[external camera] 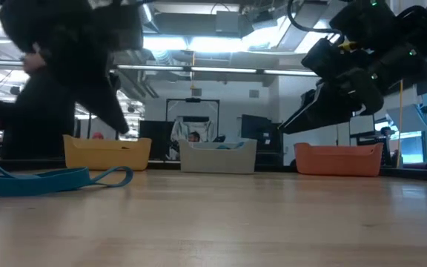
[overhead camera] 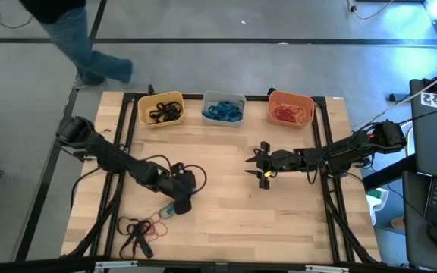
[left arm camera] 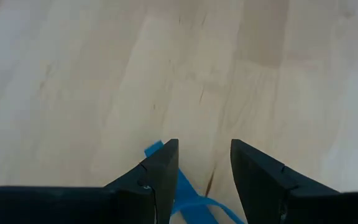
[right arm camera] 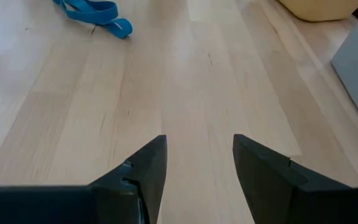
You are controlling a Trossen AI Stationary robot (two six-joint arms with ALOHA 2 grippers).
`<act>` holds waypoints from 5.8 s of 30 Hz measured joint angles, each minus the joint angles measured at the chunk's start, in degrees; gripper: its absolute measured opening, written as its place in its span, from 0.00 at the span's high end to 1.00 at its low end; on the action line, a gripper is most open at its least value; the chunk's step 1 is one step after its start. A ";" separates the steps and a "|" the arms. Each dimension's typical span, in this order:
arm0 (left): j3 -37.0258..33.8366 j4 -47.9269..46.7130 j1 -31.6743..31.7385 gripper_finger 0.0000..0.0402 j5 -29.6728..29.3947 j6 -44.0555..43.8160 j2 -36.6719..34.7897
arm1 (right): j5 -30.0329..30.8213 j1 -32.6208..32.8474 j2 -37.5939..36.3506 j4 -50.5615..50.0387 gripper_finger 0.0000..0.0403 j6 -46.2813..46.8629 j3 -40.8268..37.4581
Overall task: Sort rubber bands into baskets
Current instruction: Put the blue rubber band into the grey bin
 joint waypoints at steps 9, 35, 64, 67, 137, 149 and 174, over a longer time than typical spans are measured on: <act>-0.02 -0.68 0.49 0.64 -1.88 0.76 5.78 | 0.02 -0.02 0.00 -0.03 0.55 0.00 0.00; 0.20 0.41 1.61 0.98 -0.78 4.67 9.59 | 0.04 -0.06 0.04 -1.30 0.55 0.66 0.00; 5.51 10.79 9.50 0.96 -20.45 28.41 1.50 | 0.03 -0.04 0.04 -2.56 0.55 1.41 0.00; 5.51 14.24 11.60 0.96 -20.65 31.79 1.50 | 0.04 -0.04 0.06 -2.59 0.55 1.42 0.00; 5.49 30.99 50.74 0.56 4.68 36.63 9.07 | -0.16 -0.04 0.07 -3.95 0.55 1.53 -0.02; 5.51 30.59 51.64 0.56 4.46 35.25 8.91 | -0.18 -0.04 0.07 -3.90 0.55 1.53 -0.02; 5.49 22.03 42.12 0.56 11.20 28.81 7.98 | -0.18 -0.04 0.07 -3.98 0.55 1.84 -0.02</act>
